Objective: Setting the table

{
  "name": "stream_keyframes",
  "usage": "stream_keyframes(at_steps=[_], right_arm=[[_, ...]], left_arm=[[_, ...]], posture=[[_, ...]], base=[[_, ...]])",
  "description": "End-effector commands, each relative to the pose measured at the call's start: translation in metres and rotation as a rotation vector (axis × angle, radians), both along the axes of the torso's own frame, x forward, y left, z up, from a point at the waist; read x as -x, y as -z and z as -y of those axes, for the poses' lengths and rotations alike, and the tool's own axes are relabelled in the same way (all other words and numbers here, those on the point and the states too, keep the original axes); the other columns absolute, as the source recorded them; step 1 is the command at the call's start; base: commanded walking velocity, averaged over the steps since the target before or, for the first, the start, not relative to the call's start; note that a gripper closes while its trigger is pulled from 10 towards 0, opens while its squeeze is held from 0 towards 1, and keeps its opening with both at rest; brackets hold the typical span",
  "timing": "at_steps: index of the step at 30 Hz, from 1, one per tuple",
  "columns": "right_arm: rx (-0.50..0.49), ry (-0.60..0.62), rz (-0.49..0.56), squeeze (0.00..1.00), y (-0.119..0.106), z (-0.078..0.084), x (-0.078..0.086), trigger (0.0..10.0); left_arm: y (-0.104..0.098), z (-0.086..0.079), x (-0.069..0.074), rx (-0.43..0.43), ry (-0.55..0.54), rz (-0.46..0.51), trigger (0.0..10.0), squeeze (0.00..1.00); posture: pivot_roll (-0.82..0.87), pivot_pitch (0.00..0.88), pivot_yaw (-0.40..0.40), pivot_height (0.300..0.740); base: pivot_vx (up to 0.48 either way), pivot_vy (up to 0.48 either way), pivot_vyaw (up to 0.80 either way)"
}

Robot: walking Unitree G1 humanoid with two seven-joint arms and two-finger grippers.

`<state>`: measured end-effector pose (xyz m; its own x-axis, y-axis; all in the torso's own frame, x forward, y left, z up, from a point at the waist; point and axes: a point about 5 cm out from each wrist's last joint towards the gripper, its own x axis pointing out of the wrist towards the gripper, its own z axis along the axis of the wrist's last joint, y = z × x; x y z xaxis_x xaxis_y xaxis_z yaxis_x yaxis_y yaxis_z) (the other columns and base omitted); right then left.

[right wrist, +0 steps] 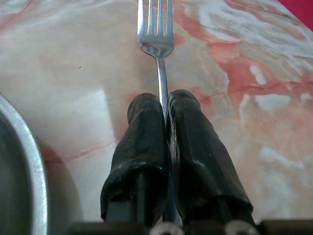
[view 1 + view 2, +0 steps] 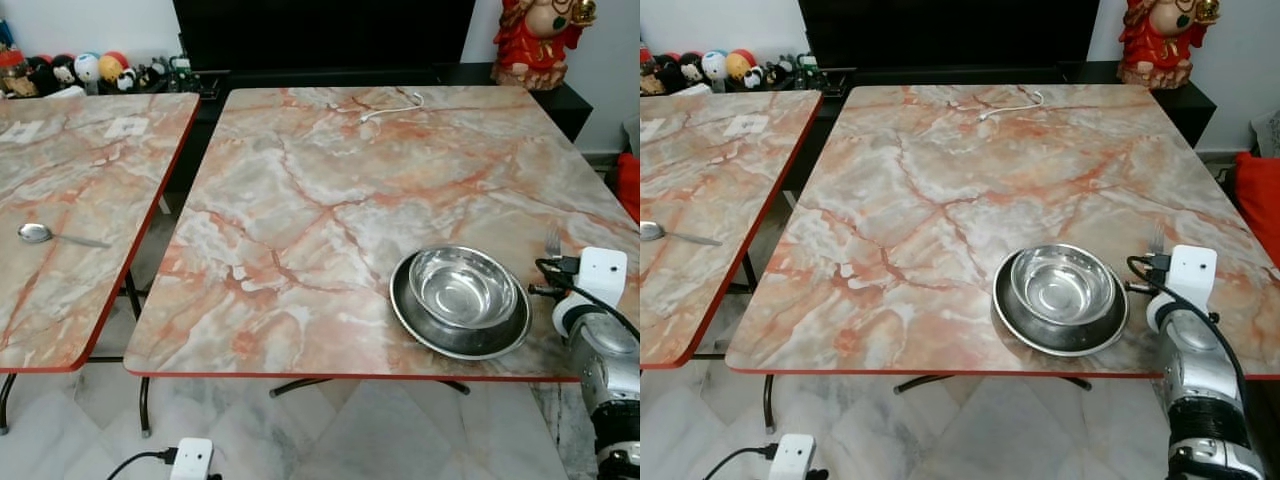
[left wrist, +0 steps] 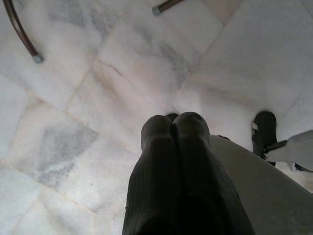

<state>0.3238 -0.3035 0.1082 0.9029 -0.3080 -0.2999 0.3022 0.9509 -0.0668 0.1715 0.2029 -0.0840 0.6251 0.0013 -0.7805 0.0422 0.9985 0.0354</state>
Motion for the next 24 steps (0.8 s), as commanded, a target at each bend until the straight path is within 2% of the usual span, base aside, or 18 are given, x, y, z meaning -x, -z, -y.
stream_keyframes(at_steps=[1, 10, 24], right_arm=[[-0.002, 0.017, 0.011, 0.00, -0.004, 0.006, 0.000, 10.0], [-0.019, 0.023, -0.005, 0.01, 0.001, 0.008, -0.001, 10.0], [-0.043, -0.014, -0.032, 0.01, 0.008, 0.002, -0.002, 10.0]], left_arm=[[0.003, -0.001, 0.005, -0.015, 0.007, -0.034, 10.0, 0.00], [0.003, -0.001, 0.006, -0.018, 0.008, -0.034, 10.0, 0.00], [0.003, -0.002, 0.006, -0.018, 0.004, -0.031, 10.0, 0.00]], posture=[[-0.03, 0.084, 0.030, 0.740], [-0.03, 0.084, 0.032, 0.740], [-0.03, 0.084, 0.031, 0.740]], base=[[0.000, 0.000, 0.00], [0.000, 0.000, 0.00], [0.000, 0.000, 0.00]])
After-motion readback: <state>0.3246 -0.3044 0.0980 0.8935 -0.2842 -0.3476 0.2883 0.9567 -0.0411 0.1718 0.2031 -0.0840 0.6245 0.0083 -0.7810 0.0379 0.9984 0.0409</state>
